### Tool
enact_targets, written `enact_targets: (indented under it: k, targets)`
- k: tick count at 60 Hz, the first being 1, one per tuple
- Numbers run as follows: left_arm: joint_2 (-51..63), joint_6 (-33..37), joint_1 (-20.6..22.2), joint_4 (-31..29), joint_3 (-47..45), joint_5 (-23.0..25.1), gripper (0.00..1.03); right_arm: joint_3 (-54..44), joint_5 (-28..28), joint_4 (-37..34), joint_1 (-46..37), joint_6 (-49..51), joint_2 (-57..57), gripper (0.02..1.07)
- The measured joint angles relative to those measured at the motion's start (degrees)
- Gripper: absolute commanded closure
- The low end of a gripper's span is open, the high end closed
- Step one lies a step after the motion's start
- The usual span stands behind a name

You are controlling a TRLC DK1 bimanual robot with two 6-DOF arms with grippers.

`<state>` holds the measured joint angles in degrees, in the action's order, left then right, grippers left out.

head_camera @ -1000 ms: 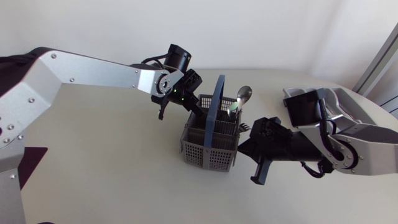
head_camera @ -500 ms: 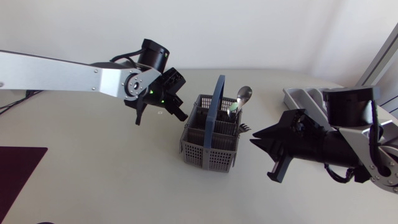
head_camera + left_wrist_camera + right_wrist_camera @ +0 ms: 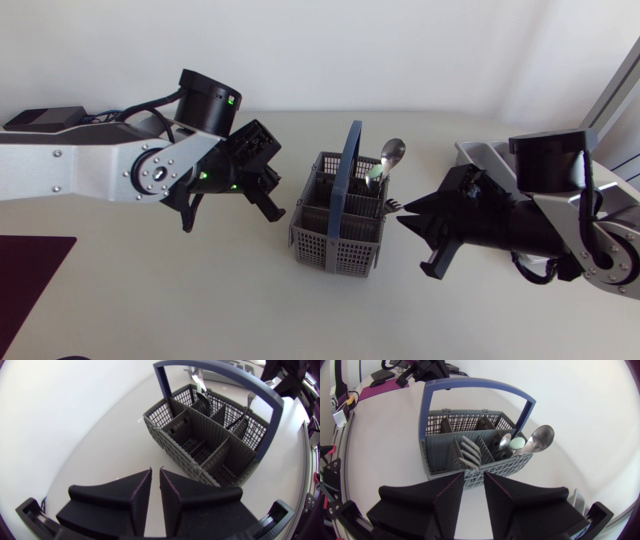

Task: Sort the cutlery from the basket into the organizer compartments.

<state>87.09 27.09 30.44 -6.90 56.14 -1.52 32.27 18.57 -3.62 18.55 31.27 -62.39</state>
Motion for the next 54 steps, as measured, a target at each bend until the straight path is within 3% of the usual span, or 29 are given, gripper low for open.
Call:
enact_targets:
  k: [7,23,40,54]
  targets:
    - [-2.1,0.02,1.22,0.42,-1.55,0.0,0.89,1.49,-1.81,1.11,2.14,-0.26,-1.14,0.74]
    - [-5.01,0.63,2.1,0.85,-2.12,-0.02,0.89,2.45,-6.78,3.87,4.98,-1.05,-4.09,1.01]
    - [-6.36,1.27,4.15,1.01,-3.08,-0.5,0.89,2.91,-7.82,3.28,4.98,-1.07,-3.58,1.01]
    - [-8.37,1.68,5.88,1.03,-3.08,-1.86,0.88,6.25,-7.98,-3.87,5.79,-1.07,0.46,1.01]
